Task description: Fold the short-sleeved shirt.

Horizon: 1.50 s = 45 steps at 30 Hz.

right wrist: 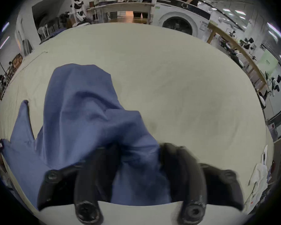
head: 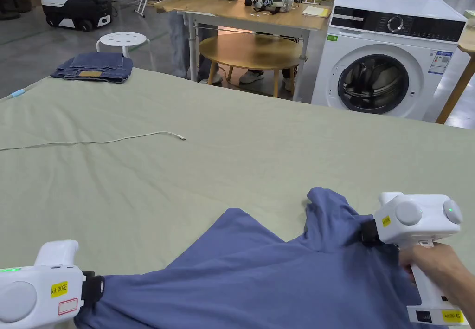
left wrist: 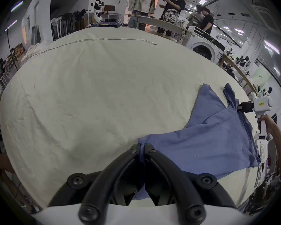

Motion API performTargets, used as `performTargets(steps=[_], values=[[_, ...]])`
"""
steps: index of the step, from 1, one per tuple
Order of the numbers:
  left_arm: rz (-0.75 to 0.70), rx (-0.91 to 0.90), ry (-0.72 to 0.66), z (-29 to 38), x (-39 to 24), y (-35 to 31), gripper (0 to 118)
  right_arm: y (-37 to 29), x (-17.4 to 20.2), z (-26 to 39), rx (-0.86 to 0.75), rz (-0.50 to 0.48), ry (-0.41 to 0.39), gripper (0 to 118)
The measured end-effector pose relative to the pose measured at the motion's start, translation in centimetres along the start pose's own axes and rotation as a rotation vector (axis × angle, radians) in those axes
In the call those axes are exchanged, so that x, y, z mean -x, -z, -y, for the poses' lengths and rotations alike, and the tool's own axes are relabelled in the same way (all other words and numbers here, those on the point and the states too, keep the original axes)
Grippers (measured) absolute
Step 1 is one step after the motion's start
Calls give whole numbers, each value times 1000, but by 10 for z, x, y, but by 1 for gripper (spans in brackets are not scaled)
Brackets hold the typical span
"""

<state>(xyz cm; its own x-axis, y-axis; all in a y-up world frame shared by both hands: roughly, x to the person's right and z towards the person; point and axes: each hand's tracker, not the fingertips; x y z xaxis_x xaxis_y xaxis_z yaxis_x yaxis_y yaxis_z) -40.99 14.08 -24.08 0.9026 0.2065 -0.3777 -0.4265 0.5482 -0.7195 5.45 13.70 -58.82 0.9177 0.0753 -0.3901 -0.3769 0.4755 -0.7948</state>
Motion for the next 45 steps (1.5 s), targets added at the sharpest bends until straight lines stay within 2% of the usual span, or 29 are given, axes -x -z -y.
performTargets(steps=[1, 4, 5, 10, 16, 18, 22, 33, 39, 45], values=[[-3, 1, 2, 0, -1, 1, 0, -2, 2, 0, -13, -4, -2, 1], [-8, 6, 9, 3, -11, -3, 0, -2, 21, 6, -19, 39, -55, 1], [-10, 1, 11, 3, -12, -5, 0, -1, 16, 5, -39, 61, -75, 1], [-3, -21, 14, 3, -25, -21, 0, -35, 6, 14, -158, 35, 29, 1], [46, -101, 13, -7, -31, -47, 0, -115, -1, 24, -329, 57, 29, 1], [65, -135, 33, -13, -38, -59, 0, -144, -1, 28, -388, 90, 13, 1], [101, -229, 63, -46, -43, -83, 0, -206, -12, 30, -495, 155, 27, 1], [165, -521, 222, -192, -119, -193, 0, -375, -67, 17, -786, 299, 225, 1], [151, -614, 272, -262, -156, -236, 0, -434, -85, -5, -873, 364, 235, 1], [143, -667, 290, -311, -175, -256, 0, -458, -89, -35, -922, 413, 237, 1]])
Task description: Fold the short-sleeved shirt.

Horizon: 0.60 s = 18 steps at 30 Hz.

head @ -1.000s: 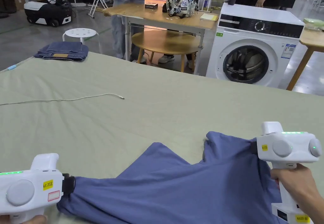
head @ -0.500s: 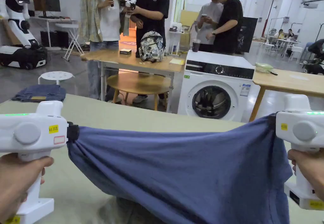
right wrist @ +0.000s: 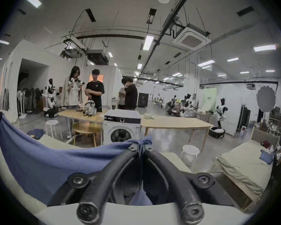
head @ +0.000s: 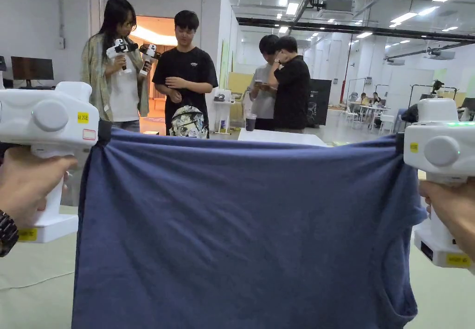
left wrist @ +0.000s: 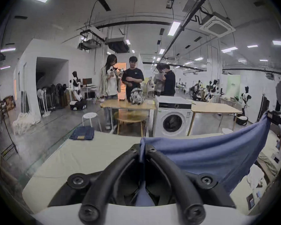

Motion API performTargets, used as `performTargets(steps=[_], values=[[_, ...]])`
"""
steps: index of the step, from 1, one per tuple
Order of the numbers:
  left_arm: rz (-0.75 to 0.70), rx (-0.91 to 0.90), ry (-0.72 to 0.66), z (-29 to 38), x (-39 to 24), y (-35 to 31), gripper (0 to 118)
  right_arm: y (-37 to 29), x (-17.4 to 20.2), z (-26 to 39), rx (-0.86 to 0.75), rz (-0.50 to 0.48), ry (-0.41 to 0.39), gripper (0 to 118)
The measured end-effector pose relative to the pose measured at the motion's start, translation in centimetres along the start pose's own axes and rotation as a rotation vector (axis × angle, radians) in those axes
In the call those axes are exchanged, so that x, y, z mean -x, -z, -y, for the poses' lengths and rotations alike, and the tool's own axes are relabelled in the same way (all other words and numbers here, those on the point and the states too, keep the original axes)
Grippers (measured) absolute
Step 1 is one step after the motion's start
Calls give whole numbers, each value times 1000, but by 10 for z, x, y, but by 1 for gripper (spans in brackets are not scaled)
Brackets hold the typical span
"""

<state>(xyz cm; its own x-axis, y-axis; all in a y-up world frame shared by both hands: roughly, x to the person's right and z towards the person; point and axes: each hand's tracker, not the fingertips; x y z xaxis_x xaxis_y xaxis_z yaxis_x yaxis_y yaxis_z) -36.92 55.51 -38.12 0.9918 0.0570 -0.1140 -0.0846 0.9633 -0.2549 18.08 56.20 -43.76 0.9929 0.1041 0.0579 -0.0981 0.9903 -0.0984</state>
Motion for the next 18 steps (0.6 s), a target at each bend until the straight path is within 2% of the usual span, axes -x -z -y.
performTargets(steps=[10, 18], values=[[-11, -72, 4, -60, -9, 27, 0, 39, 9, -41, -60, 45, 7, 1], [-26, -102, 19, -70, -16, 49, 0, 56, 13, -58, -107, 62, 1, 1]])
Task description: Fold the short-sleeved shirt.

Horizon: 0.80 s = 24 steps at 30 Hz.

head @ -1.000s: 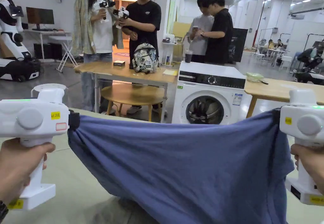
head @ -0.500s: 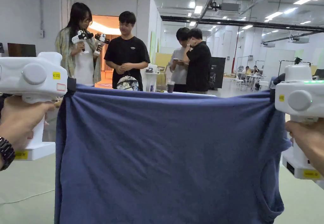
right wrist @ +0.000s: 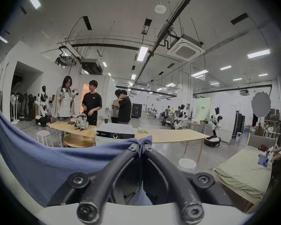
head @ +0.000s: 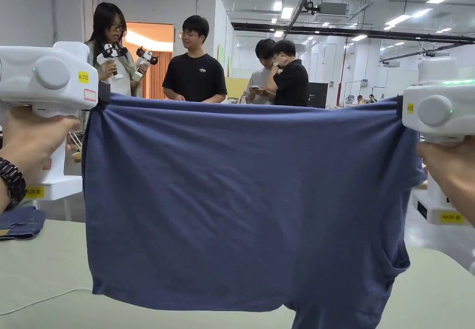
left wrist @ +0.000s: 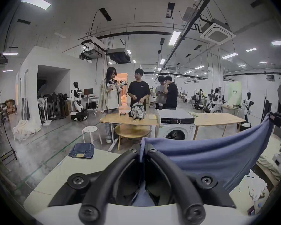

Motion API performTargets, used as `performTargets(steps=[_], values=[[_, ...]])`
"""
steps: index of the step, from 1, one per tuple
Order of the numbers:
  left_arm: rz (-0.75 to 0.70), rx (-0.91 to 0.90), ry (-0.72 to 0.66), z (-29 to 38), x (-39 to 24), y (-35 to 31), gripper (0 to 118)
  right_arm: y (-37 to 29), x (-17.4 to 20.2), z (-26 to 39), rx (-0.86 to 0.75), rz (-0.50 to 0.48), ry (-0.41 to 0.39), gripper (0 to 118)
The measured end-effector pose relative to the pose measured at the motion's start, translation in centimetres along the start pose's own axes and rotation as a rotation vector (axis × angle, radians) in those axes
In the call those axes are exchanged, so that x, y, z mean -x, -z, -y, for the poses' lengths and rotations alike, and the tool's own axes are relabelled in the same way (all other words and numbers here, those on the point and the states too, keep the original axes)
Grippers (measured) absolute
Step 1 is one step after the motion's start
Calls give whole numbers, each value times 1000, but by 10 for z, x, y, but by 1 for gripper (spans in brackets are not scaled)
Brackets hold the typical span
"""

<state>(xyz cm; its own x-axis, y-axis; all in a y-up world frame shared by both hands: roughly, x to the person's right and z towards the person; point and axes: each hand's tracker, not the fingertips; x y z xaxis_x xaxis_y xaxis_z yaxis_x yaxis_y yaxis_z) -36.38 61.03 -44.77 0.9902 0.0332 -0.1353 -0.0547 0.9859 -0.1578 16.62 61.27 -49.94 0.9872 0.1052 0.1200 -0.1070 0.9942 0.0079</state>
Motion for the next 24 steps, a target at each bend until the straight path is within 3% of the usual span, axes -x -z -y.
performTargets(steps=[11, 24], values=[[11, 90, 36, 89, -3, -6, 0, -28, -3, 67, 53, -13, -28, 1], [65, 222, 7, 219, 14, -77, 0, -137, -17, 184, 195, -43, -77, 1]])
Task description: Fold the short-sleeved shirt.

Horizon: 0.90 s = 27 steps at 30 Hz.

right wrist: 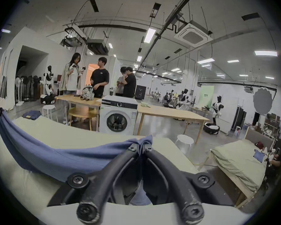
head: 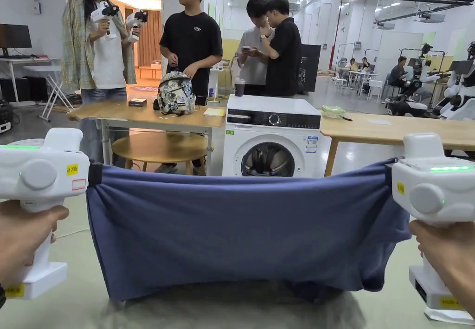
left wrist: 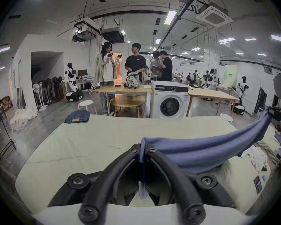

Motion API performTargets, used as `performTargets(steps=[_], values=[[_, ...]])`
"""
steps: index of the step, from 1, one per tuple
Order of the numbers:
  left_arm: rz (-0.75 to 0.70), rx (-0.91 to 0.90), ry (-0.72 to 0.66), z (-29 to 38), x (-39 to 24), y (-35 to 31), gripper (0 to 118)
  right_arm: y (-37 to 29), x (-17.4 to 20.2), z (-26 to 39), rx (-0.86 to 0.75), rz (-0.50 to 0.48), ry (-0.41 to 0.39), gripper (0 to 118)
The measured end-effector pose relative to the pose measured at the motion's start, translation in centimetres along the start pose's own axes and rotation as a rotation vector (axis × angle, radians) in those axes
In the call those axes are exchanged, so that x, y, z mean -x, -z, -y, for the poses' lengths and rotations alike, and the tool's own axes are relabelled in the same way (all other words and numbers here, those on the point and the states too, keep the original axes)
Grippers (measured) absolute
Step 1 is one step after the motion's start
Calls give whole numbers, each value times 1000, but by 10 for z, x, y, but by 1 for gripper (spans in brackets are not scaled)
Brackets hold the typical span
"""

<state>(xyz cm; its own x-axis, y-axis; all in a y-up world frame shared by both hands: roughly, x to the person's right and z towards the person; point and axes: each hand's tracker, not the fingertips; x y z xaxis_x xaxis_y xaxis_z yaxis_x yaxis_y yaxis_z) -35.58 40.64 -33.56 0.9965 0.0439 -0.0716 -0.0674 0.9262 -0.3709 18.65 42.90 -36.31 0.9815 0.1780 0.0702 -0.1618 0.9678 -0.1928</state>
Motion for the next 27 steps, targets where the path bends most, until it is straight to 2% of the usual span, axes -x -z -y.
performTargets(steps=[4, 9, 16, 18, 27], values=[[16, 18, 15, 36, 3, -23, 0, -34, -4, 33, 36, -5, -24, 1], [32, 38, 38, 73, 9, -51, 0, -72, -2, 74, 82, -25, -100, 1], [52, 106, -9, 133, 18, -83, 0, -103, -1, 128, 206, -62, -86, 1], [51, 150, -41, 154, 19, -88, 0, -104, -5, 145, 266, -85, -61, 1], [64, 375, -76, 246, 14, -107, 0, -128, -9, 219, 519, -125, -87, 1]])
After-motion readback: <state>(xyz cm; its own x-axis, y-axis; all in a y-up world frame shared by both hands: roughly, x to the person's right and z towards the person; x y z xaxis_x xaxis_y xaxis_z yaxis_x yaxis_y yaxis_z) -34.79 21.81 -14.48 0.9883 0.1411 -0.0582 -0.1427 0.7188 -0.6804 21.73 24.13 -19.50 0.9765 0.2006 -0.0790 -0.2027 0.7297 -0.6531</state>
